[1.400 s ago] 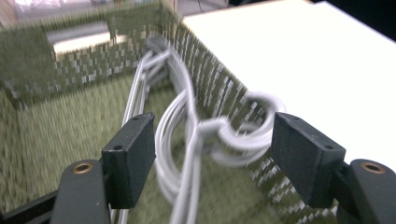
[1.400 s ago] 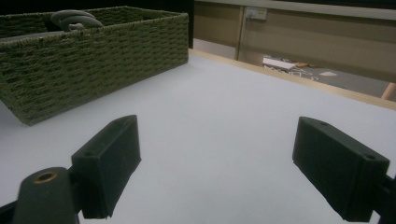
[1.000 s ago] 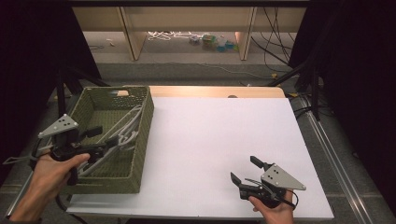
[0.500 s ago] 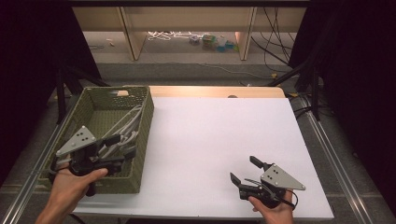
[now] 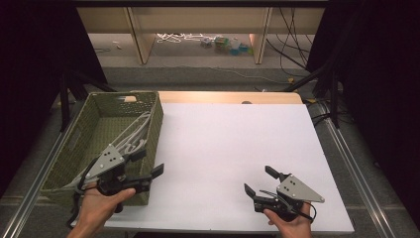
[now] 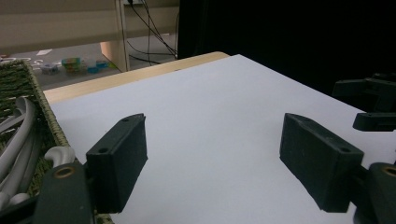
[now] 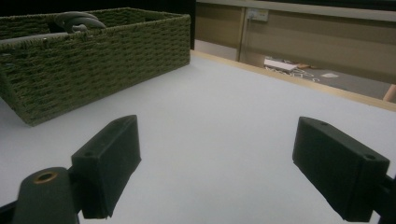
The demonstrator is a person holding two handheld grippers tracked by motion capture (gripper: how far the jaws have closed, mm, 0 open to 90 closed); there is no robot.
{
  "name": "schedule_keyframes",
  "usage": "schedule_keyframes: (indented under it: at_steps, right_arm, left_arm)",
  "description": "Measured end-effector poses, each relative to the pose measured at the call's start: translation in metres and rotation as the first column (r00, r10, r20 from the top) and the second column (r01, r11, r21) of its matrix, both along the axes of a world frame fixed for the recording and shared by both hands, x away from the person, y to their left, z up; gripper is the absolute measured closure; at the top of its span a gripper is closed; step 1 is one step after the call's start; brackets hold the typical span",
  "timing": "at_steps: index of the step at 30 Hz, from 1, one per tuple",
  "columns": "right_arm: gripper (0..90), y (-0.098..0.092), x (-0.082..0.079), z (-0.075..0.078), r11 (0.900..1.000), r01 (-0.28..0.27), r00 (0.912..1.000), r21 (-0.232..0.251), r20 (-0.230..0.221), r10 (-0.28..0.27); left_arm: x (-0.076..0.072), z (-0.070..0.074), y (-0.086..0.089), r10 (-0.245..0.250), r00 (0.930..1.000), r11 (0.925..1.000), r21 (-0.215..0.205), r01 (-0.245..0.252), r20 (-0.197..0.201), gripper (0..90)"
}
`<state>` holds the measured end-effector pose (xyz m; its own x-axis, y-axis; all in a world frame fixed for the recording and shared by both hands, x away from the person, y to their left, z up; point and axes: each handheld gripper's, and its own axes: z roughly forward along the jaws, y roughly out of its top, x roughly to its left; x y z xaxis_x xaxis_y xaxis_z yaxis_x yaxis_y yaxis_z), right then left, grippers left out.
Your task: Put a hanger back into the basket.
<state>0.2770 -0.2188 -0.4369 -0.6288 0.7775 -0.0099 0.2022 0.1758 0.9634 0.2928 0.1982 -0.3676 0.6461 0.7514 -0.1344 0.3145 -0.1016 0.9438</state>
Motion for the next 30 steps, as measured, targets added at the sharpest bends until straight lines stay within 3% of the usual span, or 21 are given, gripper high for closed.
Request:
schedule_keyframes:
  at_steps: [4, 5, 7, 11, 16, 19, 22, 25, 27, 30]
  right_arm:
    - [15.9, 0.000, -0.001, 0.001, 1.000, -0.001, 1.0000, -0.007, -0.005, 0.001]
    - [15.9, 0.000, -0.001, 0.001, 1.000, -0.002, 1.0000, -0.007, -0.005, 0.002]
    - [15.9, 0.000, -0.002, 0.001, 1.000, 0.000, 1.0000, -0.003, -0.002, 0.000]
    - [15.8, 0.002, -0.003, 0.001, 1.000, -0.010, 0.9999, 0.007, -0.005, 0.010]
    - [15.7, 0.002, -0.004, 0.002, 1.000, -0.009, 1.0000, 0.001, 0.002, 0.009]
    - [15.7, 0.001, -0.004, 0.002, 1.000, -0.016, 0.9999, -0.006, -0.002, 0.016]
    - [15.7, 0.003, -0.004, 0.002, 1.000, -0.021, 0.9998, 0.007, 0.004, 0.021]
    - [15.6, 0.002, -0.005, 0.003, 1.000, -0.024, 0.9997, -0.010, -0.004, 0.024]
    - [15.6, 0.003, -0.005, 0.003, 1.000, -0.016, 0.9998, -0.006, 0.011, 0.016]
    - [15.5, 0.003, -0.005, 0.003, 1.000, -0.020, 0.9997, -0.011, 0.011, 0.020]
  left_arm:
    - [-0.002, -0.013, -0.005, -0.003, 0.9998, 0.9970, -0.077, 0.001, -0.018, 23.3]
    - [-0.002, -0.017, -0.006, -0.004, 0.9999, 0.9968, -0.079, 0.002, -0.014, 23.3]
    - [-0.005, -0.023, -0.010, 0.003, 1.0000, 0.9981, -0.062, -0.003, 0.004, 23.6]
    - [-0.010, -0.035, -0.021, -0.034, 0.9993, 0.9981, -0.051, 0.034, 0.015, 23.5]
    - [-0.016, -0.042, -0.027, -0.032, 0.9955, 0.9995, 0.011, 0.031, 0.089, 22.9]
    - [-0.021, -0.047, -0.025, -0.015, 0.9941, 0.9998, -0.014, 0.016, 0.107, 22.6]
    - [-0.024, -0.052, -0.020, 0.011, 0.9906, 0.9999, -0.008, -0.010, 0.136, 22.2]
    - [-0.025, -0.058, -0.017, 0.035, 0.9931, 0.9988, -0.039, -0.031, 0.112, 20.0]
    - [-0.024, -0.060, -0.018, 0.036, 0.9920, 0.9980, -0.057, -0.029, 0.122, 15.9]
    - [-0.024, -0.059, -0.018, 0.030, 0.9897, 0.9989, -0.040, -0.024, 0.140, 16.1]
